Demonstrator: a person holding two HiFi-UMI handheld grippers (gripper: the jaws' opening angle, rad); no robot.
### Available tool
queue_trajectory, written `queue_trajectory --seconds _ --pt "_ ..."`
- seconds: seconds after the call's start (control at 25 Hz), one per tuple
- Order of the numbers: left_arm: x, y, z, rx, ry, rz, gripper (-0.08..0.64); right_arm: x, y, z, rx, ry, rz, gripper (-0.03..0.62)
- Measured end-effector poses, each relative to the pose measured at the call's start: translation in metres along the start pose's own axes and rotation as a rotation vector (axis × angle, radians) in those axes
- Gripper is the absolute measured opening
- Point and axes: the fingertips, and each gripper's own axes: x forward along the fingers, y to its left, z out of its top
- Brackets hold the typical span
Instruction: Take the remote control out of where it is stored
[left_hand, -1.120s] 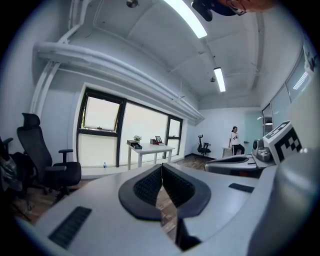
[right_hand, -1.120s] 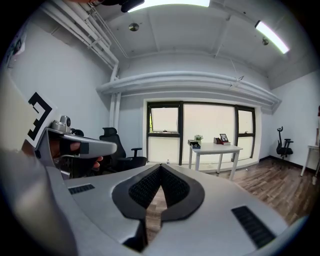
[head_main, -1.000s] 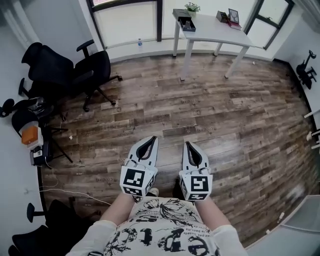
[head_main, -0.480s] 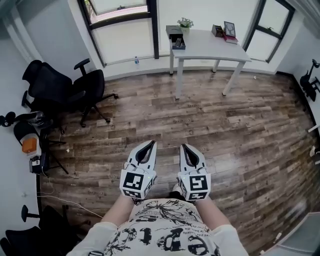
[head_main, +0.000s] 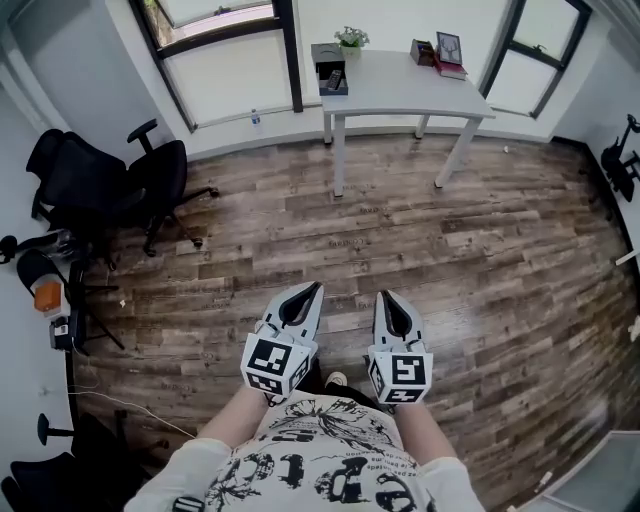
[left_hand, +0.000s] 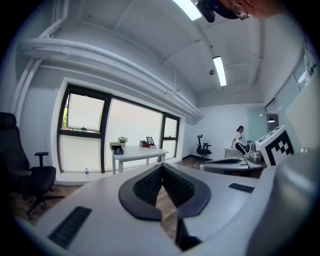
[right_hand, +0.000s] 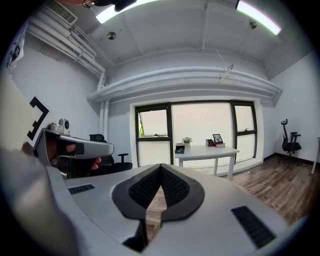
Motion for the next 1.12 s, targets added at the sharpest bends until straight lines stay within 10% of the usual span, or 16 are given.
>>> queue_trajectory --seconds 0.64,1.12 --pt "0.212 0.138 0.060 -0.068 0.003 -0.121 0.011 0.216 -0.065 0.058 -0.003 0.017 -0.090 0.002" --pt "0.296 0.314 0.094 -0.059 0.002 -0.018 0.011 0.413 -0.051 0.110 0.003 0.009 -0.051 0.002"
